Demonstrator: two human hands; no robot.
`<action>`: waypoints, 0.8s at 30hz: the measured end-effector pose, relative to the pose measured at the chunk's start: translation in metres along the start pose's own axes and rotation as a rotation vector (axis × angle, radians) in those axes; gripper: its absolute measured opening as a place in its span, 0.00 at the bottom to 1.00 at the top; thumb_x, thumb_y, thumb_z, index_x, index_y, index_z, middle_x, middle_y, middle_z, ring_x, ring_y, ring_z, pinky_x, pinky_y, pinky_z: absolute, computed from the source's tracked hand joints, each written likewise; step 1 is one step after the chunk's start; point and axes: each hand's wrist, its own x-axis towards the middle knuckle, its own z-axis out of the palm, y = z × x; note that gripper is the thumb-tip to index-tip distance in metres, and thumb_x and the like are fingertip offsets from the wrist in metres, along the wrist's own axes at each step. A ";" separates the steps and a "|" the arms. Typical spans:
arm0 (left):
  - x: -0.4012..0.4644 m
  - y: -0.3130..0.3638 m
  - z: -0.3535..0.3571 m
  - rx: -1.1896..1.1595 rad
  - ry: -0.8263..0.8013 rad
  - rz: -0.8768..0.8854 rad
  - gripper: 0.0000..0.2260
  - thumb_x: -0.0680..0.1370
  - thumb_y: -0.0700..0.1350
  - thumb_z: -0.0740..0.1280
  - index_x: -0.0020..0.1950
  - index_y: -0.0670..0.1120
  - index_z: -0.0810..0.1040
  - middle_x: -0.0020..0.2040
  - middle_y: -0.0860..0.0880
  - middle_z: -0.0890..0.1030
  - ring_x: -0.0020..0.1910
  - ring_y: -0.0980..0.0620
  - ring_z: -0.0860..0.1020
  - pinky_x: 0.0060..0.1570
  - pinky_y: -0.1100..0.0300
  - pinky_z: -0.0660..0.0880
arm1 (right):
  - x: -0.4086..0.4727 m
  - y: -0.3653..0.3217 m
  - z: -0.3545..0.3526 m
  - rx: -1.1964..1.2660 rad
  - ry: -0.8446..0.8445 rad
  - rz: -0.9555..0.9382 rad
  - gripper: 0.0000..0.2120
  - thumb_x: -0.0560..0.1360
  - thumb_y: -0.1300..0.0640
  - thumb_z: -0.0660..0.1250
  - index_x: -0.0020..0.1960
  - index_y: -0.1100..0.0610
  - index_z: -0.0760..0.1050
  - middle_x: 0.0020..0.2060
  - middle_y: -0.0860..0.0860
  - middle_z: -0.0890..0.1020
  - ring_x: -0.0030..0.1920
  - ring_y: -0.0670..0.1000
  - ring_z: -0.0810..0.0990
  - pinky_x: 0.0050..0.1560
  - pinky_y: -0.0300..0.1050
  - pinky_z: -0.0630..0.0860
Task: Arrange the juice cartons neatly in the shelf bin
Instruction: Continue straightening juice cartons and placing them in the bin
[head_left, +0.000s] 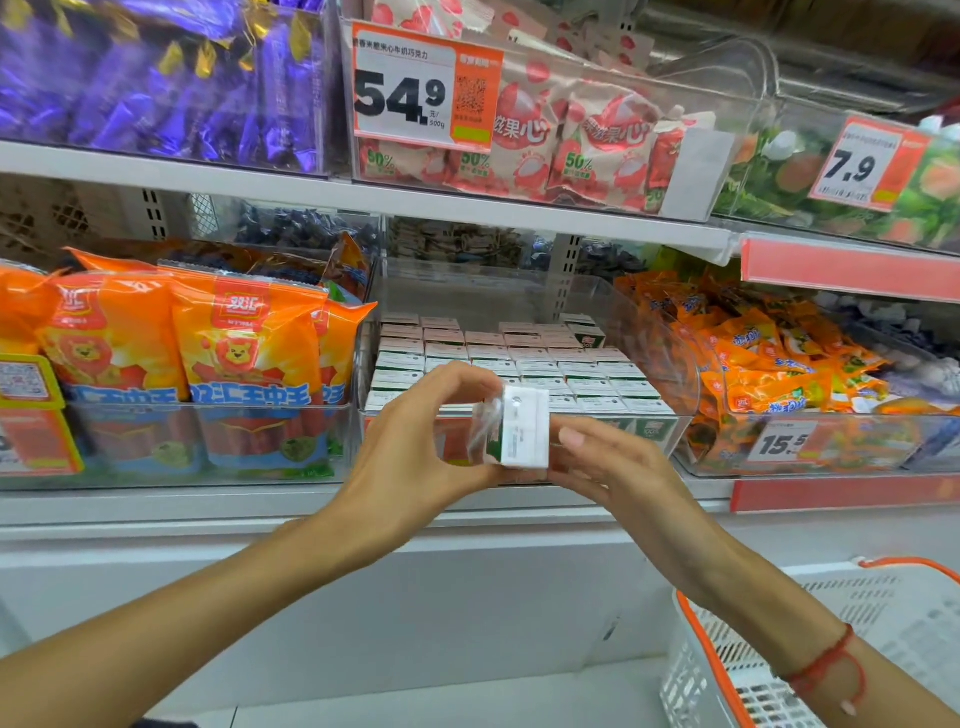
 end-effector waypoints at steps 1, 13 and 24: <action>0.000 -0.002 0.000 0.094 0.018 0.089 0.22 0.67 0.47 0.80 0.57 0.53 0.75 0.55 0.61 0.78 0.56 0.62 0.75 0.51 0.74 0.74 | -0.001 0.000 0.002 0.010 0.014 -0.011 0.17 0.71 0.44 0.69 0.57 0.48 0.82 0.55 0.49 0.84 0.58 0.49 0.82 0.59 0.41 0.77; -0.002 -0.003 0.006 0.181 -0.004 0.174 0.22 0.69 0.50 0.77 0.59 0.57 0.73 0.56 0.60 0.77 0.56 0.58 0.76 0.53 0.63 0.77 | -0.004 0.002 0.007 0.006 0.126 -0.074 0.19 0.68 0.42 0.68 0.54 0.51 0.81 0.49 0.46 0.86 0.52 0.47 0.84 0.54 0.37 0.79; 0.007 -0.003 0.000 -0.525 -0.020 -0.527 0.24 0.67 0.56 0.75 0.61 0.52 0.78 0.52 0.55 0.85 0.51 0.58 0.83 0.55 0.59 0.78 | -0.009 0.008 0.019 -0.489 -0.024 -0.298 0.25 0.76 0.47 0.64 0.70 0.33 0.60 0.67 0.28 0.69 0.67 0.33 0.68 0.65 0.28 0.65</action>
